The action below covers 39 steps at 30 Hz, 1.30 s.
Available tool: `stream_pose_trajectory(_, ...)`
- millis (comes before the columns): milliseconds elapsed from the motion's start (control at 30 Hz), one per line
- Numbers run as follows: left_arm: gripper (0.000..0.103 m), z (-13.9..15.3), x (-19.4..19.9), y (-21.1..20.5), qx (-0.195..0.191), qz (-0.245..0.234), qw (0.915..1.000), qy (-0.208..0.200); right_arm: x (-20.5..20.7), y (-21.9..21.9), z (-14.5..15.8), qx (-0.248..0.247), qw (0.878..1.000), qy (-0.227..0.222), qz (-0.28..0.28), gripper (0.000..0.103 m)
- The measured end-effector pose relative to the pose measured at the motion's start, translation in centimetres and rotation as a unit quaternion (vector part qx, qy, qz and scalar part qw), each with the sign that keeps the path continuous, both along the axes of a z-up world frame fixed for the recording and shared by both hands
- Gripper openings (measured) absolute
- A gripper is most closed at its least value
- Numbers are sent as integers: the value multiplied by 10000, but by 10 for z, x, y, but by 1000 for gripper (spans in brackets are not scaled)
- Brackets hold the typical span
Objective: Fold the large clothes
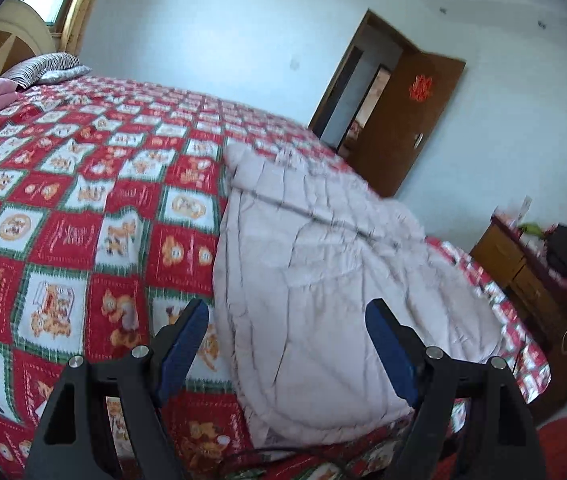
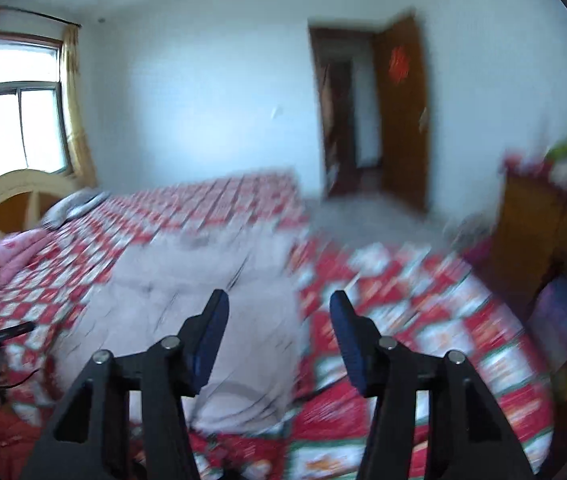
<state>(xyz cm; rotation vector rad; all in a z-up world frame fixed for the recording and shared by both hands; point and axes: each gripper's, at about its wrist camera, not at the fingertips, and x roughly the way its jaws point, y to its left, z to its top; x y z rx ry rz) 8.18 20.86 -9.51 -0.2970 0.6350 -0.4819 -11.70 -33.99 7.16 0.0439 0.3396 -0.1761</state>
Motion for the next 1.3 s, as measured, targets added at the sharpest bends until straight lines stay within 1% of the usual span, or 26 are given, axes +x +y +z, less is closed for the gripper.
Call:
stream_pose_trajectory(33, 81, 2, -2, 2, -52, 1, 10000, -51, -16, 2, 16, -99, 9996, -244, -74, 56)
stream_pose_trajectory(100, 81, 12, -6, 6, -224, 9, 9995, -210, -40, -1, 39, 48, 9983, -575, -63, 56)
stream_pose_trajectory(133, 81, 16, -8, 8, -297, 23, 9992, -279, -52, -4, 49, 254, 9967, -774, -9, 56)
stream_pose_trajectory(167, 81, 20, -11, 11, -341, 38, 9989, -331, -64, -9, 59, 560, 9932, -998, 195, 56)
stream_pose_trajectory(200, 81, 25, -13, 13, -362, 51, 9986, -390, -70, -13, 64, 773, 9903, -1105, 347, 56)
stream_pose_trajectory(233, 81, 30, -15, 15, -359, 71, 9983, -453, -75, -16, 69, 978, 9875, -1141, 469, 58)
stream_pose_trajectory(267, 81, 37, -17, 17, -310, 108, 9981, -521, -77, -18, 72, 1188, 9847, -1120, 603, 62)
stream_pose_trajectory(333, 81, 46, -20, 17, -122, 166, 9983, -549, -70, -19, 68, 1418, 9819, -954, 813, 68)
stream_pose_trajectory(367, 81, 49, -21, 15, 56, 151, 9985, -521, -62, -18, 61, 1477, 9817, -819, 877, 72)
stream_pose_trajectory(433, 82, 46, -20, 5, 353, 77, 9980, -520, -40, -14, 40, 1451, 9836, -499, 948, 75)
stream_pose_trajectory(500, 83, 35, -18, -4, 604, -15, 9970, -476, -13, -9, 8, 1429, 9842, 1, 1046, 75)
stream_pose_trajectory(533, 83, 30, -16, -8, 673, -58, 9968, -431, 2, -8, -14, 1495, 9821, 308, 1100, 75)
stream_pose_trajectory(567, 83, 18, -12, -15, 781, -135, 9963, -320, 22, -8, -39, 1615, 9769, 694, 1219, 75)
stream_pose_trajectory(600, 83, 8, -9, -18, 853, -159, 9960, -218, 32, -9, -56, 1692, 9727, 943, 1276, 75)
stream_pose_trajectory(667, 83, -12, -4, -21, 909, -185, 9957, 37, 58, -11, -101, 1858, 9624, 1556, 1225, 75)
stream_pose_trajectory(700, 83, -25, -1, -22, 874, -240, 9956, 225, 66, -13, -119, 1912, 9592, 1745, 1139, 75)
stream_pose_trajectory(733, 83, -31, 0, -23, 844, -280, 9954, 343, 65, -19, -131, 1926, 9576, 1871, 1041, 75)
stream_pose_trajectory(767, 83, -44, 2, -22, 809, -335, 9947, 543, 69, -20, -145, 1920, 9565, 1989, 934, 75)
stream_pose_trajectory(833, 83, -55, 3, -22, 820, -409, 9930, 747, 79, -28, -167, 1813, 9570, 2155, 703, 75)
stream_pose_trajectory(900, 83, -64, 0, -20, 810, -539, 9909, 927, 84, -32, -174, 1737, 9576, 2207, 649, 75)
stream_pose_trajectory(1000, 83, -67, -4, -15, 651, -627, 9911, 982, 93, -35, -179, 1752, 9563, 2219, 743, 75)
stream_pose_trajectory(1067, 83, -72, -3, -11, 423, -605, 9915, 1070, 102, -32, -185, 1733, 9542, 2320, 749, 75)
stream_pose_trajectory(1133, 83, -76, 4, -13, 109, -637, 9905, 1214, 111, -27, -195, 1729, 9518, 2406, 799, 75)
stream_pose_trajectory(1167, 83, -79, 6, -16, 25, -673, 9898, 1256, 115, -24, -198, 1716, 9498, 2478, 845, 75)
stream_pose_trajectory(1233, 83, -84, 13, -23, 11, -745, 9887, 1302, 117, -15, -202, 1645, 9479, 2556, 952, 73)
stream_pose_trajectory(1300, 83, -92, 22, -31, 162, -688, 9881, 1369, 122, -8, -206, 1574, 9465, 2604, 1071, 67)
